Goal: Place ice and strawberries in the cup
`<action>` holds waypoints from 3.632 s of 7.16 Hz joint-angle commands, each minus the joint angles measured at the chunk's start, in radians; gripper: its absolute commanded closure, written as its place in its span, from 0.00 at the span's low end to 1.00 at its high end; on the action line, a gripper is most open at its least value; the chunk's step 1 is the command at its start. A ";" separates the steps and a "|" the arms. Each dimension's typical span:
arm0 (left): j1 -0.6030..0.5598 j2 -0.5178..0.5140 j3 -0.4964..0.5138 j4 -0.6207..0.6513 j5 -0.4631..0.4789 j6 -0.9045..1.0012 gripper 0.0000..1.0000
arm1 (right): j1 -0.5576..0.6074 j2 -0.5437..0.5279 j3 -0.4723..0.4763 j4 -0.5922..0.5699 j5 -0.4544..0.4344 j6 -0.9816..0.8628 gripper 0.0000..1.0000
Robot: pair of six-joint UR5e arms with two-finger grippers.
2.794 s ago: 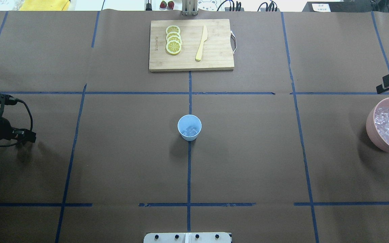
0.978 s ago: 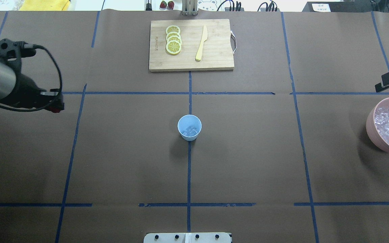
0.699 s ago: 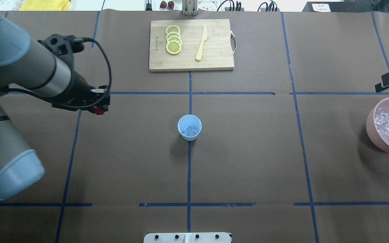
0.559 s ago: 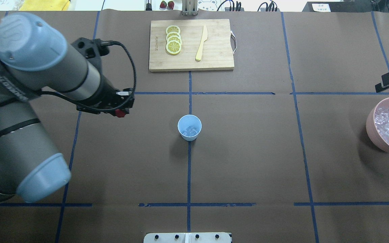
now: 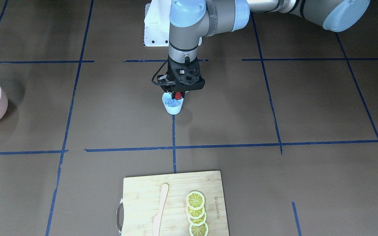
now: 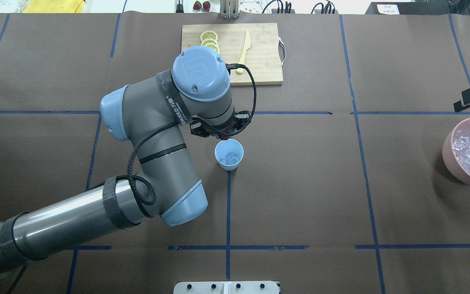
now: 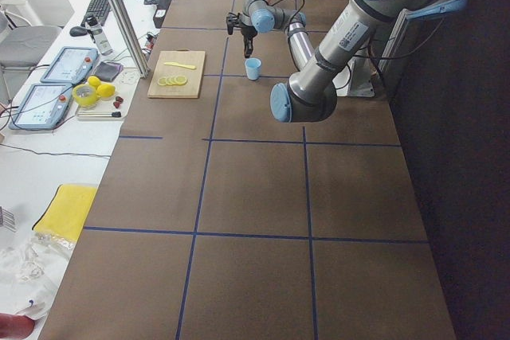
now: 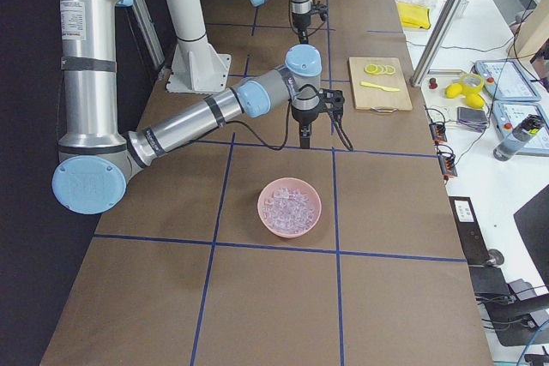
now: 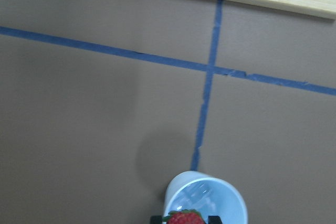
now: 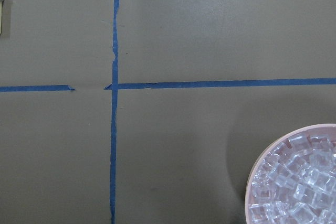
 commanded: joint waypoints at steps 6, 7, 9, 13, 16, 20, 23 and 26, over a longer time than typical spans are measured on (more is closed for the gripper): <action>0.035 0.025 0.010 -0.017 0.012 -0.045 0.85 | 0.000 0.001 -0.004 0.000 0.001 0.000 0.01; 0.040 0.025 0.010 -0.017 0.012 -0.045 0.76 | 0.000 0.001 -0.004 0.000 0.001 0.000 0.01; 0.041 0.025 0.010 -0.017 0.012 -0.048 0.45 | 0.000 0.001 -0.004 0.000 0.001 0.000 0.01; 0.024 0.126 -0.179 0.006 0.009 -0.019 0.17 | 0.015 0.004 -0.013 -0.011 0.001 -0.003 0.01; -0.266 0.517 -0.506 0.049 -0.154 0.495 0.17 | 0.161 0.004 -0.140 -0.014 0.004 -0.241 0.01; -0.832 0.738 -0.205 0.049 -0.442 1.454 0.16 | 0.304 0.004 -0.326 -0.018 0.021 -0.552 0.01; -1.019 0.721 0.067 0.131 -0.516 1.711 0.14 | 0.321 0.023 -0.339 -0.141 0.019 -0.672 0.01; -1.019 0.768 -0.036 0.250 -0.574 1.652 0.00 | 0.321 0.047 -0.336 -0.164 0.016 -0.657 0.01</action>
